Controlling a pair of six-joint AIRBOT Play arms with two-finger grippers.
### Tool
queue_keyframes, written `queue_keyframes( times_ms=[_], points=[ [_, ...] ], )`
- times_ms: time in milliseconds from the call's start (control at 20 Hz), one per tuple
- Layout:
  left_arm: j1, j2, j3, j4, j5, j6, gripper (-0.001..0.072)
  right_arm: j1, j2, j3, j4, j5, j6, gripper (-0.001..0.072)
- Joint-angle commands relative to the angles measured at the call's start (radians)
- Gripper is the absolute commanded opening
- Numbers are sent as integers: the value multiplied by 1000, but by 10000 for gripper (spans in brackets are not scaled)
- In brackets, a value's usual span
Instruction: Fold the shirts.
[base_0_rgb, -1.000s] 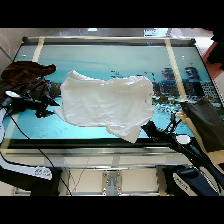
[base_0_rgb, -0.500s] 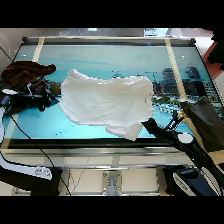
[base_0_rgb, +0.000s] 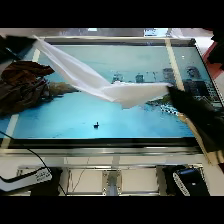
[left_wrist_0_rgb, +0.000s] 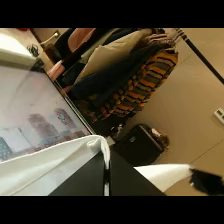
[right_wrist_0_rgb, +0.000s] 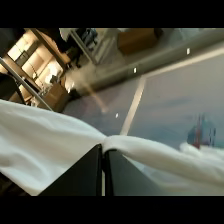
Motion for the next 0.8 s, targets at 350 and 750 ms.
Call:
queue_keyframes(
  times_ms=[350,750],
  points=[
    [0,540,164,961,294,-192,12,0,27,508,-465,159,71,27],
    [-32,248,122,972,145,-280,11,0,-462,477,-610,215,100,28]
  ],
)
